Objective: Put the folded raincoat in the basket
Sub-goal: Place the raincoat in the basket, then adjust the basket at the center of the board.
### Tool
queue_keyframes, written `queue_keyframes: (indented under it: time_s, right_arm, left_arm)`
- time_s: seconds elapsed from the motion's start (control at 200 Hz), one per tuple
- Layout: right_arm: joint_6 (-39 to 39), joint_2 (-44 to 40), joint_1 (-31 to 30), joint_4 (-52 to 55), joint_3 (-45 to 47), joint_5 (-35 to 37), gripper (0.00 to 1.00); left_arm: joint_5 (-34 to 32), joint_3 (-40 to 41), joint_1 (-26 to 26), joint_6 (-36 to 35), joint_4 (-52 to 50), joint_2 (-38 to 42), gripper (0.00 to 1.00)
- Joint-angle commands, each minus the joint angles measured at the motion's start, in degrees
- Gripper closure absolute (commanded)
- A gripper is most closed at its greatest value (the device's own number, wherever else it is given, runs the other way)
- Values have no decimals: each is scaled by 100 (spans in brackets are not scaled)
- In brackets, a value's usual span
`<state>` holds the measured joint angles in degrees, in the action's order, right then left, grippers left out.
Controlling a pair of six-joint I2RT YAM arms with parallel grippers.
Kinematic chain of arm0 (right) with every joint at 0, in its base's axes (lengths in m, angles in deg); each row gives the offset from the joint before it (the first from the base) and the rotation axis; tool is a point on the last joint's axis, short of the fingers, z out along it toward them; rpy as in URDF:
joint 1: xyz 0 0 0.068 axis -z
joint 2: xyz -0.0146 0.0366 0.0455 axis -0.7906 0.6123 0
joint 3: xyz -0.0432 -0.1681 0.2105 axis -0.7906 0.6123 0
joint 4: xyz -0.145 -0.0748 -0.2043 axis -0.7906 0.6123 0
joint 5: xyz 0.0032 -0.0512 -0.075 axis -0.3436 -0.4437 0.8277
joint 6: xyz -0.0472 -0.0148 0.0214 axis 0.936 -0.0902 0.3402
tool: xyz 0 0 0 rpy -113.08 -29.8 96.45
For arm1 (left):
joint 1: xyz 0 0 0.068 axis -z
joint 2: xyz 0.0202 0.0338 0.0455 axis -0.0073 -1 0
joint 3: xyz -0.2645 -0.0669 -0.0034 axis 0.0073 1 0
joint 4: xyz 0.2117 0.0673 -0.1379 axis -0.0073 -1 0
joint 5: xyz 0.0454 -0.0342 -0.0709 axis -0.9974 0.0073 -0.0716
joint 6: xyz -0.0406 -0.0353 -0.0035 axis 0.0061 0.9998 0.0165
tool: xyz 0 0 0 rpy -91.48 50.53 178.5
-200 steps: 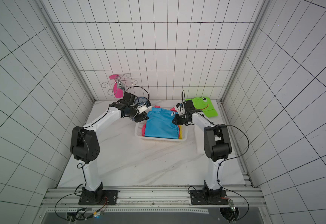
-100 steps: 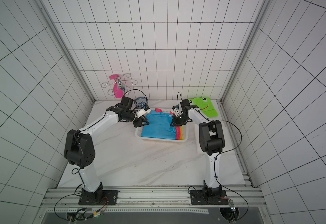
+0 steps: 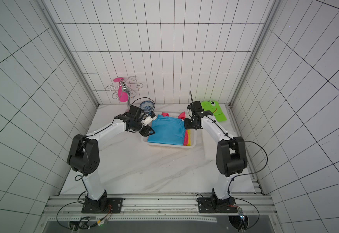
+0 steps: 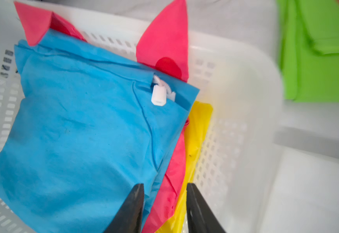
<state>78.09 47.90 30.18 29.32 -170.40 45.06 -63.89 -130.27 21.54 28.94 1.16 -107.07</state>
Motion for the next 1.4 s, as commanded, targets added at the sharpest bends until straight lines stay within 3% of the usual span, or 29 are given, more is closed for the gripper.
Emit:
queue_keyframes:
  time_s: [0.0,0.215,0.295,0.33,0.355,0.365,0.435,0.5,0.54,0.58,0.68,0.72,0.775,0.859,0.924,1.069,1.394]
  right_arm:
    - [-430,-384,-312,-342,501,1324,61]
    - [-915,-1598,-361,-376,1554,2409,58]
    - [-1059,-2225,-352,-449,1970,2546,50]
    - [-1122,-2448,-325,-430,2118,2527,34]
    - [-1130,-2637,-320,-404,2238,2478,4]
    - [-1127,-2693,-311,-395,2283,2459,0]
    - [-987,-3081,-228,-384,2658,2036,1]
    - [-970,-3339,-112,-460,2973,1650,1]
    - [-917,-3388,-35,-492,3044,1266,1]
    - [-873,-3337,13,-454,3003,909,1]
    - [-897,-2921,18,-246,2719,591,0]
    - [-959,-2712,17,-207,2624,628,4]
    - [-986,-2451,44,-233,2528,707,10]
    - [-836,-2003,109,-205,2308,826,26]
    - [-615,-1655,137,-137,2092,758,30]
    - [-331,-1103,175,99,1670,678,52]
    - [424,-805,183,774,1367,549,67]
  left_arm:
    - [-507,-46,17,774,220,184,60]
    - [-234,582,16,696,848,895,54]
    - [-169,767,19,613,1051,1133,48]
    - [-202,788,16,567,1052,1209,46]
    - [-258,794,16,516,1047,1237,45]
    - [-291,797,16,492,1035,1254,45]
    - [-783,794,19,527,1043,1305,44]
    - [-2089,776,13,1274,1131,1271,44]
    - [-2790,688,-39,1665,1063,1198,35]
    - [-2767,500,-153,1744,738,1088,35]
    - [-1713,54,-534,2109,21,755,37]
    - [-1251,10,-648,2108,-85,675,39]
    - [-1085,75,-670,2033,-75,665,39]
    - [-1053,404,-666,1884,196,931,38]
    - [-1086,648,-666,1740,392,1186,38]
    - [-1264,892,-666,1428,408,1505,36]
    - [-1572,1470,-671,624,266,2073,35]
